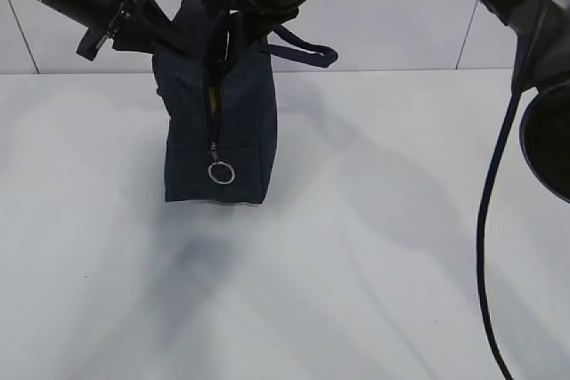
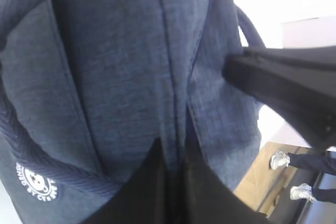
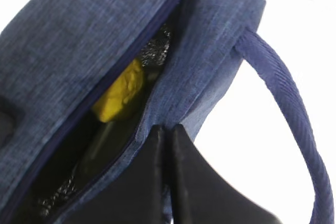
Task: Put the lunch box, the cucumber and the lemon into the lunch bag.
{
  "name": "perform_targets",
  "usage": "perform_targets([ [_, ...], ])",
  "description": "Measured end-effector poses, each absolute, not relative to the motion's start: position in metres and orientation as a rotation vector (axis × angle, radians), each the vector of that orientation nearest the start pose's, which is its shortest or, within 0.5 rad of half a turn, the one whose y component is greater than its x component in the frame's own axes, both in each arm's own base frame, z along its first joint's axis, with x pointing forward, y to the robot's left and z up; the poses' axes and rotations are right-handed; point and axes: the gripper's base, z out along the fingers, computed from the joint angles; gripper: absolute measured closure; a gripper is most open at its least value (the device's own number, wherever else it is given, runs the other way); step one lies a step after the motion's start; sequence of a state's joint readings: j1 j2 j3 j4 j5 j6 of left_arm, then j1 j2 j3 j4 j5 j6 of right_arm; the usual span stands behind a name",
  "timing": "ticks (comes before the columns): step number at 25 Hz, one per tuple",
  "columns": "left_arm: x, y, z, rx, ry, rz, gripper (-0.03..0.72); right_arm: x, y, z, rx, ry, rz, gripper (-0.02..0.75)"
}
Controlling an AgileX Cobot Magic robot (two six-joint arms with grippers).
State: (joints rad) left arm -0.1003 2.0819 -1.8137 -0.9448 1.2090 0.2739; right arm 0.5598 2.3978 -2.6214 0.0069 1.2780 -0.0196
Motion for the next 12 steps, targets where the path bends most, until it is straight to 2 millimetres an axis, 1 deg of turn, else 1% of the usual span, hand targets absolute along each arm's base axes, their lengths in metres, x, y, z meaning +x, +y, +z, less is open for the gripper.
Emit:
perform_targets([
  [5,0.435,-0.118,0.275,0.120,2.595,-1.307,0.683,0.436,0.269,0.317,-0.700,2.445,0.177,0.731],
  [10,0.435,-0.121,0.275,0.124,2.590,-1.322,0.683,0.429,0.257,0.318,-0.677,2.490,0.079,0.731],
  [12,0.434,-0.126,0.276,0.135,2.590,-1.330,0.683,0.425,0.252,0.320,-0.665,2.509,0.048,0.731],
])
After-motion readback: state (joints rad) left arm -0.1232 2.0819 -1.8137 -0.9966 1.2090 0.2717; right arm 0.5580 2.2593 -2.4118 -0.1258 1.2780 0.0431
